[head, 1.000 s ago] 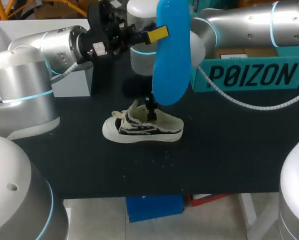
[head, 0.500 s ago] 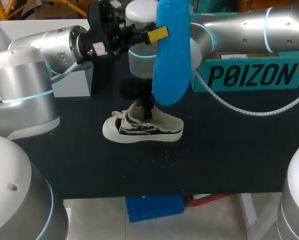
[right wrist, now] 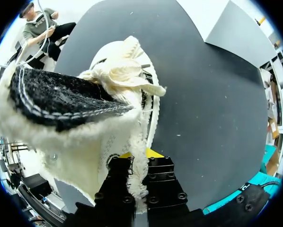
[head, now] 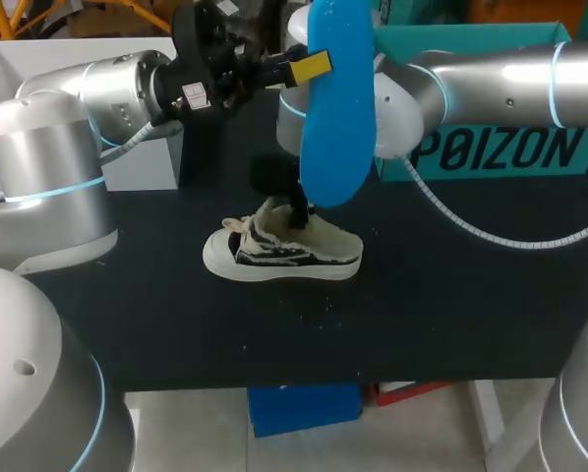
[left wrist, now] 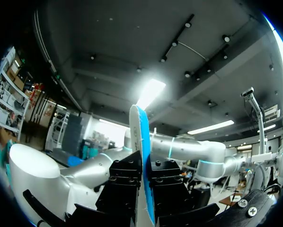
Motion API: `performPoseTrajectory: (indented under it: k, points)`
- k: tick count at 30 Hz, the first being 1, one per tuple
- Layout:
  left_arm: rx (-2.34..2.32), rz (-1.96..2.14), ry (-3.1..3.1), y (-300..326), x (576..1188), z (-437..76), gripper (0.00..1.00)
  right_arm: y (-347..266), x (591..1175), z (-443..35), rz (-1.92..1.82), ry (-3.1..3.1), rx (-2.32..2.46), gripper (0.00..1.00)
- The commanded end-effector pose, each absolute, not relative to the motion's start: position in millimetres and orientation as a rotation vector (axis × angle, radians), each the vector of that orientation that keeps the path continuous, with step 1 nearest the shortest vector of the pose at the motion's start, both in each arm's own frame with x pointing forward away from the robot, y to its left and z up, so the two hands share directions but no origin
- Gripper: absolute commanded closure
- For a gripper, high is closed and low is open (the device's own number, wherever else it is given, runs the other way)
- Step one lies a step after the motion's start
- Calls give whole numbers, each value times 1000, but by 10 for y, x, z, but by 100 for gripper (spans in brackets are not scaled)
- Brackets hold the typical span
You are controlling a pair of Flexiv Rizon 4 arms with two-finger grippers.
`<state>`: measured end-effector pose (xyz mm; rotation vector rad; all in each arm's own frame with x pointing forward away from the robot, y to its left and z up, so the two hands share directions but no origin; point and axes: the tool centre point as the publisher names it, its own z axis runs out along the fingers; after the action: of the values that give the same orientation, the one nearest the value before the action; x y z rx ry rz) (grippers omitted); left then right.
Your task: Take the shoe out of the shoebox, open the shoe tongue, remove and reinsert the insole, then place the shoe into the shoebox
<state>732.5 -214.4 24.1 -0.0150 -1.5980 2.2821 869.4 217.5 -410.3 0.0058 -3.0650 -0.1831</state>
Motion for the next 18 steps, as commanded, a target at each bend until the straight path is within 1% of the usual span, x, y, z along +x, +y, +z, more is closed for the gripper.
performPoseTrajectory:
  k: [1,8,10,13,15,18]
  points:
    - [-17,2282,-1598,-2140,7321,233,100,2159,8674,-4103,-184,-3066,5,100]
    - [-17,2282,-1598,-2140,7321,233,100,2159,8674,-4103,-184,-3066,5,100]
    - [-17,2282,-1598,-2140,7321,233,100,2111,8726,-3941,-152,-3105,-50,100]
    - [-17,2282,-1598,-2140,7321,233,100,1974,8895,-3459,-45,-3168,-342,100]
    - [-17,2282,-1598,-2140,7321,233,100,1858,8938,-3146,-79,-3140,-511,100]
    - [-17,2282,-1598,-2140,7321,233,100,1682,9000,-2838,-93,-3080,-829,100]
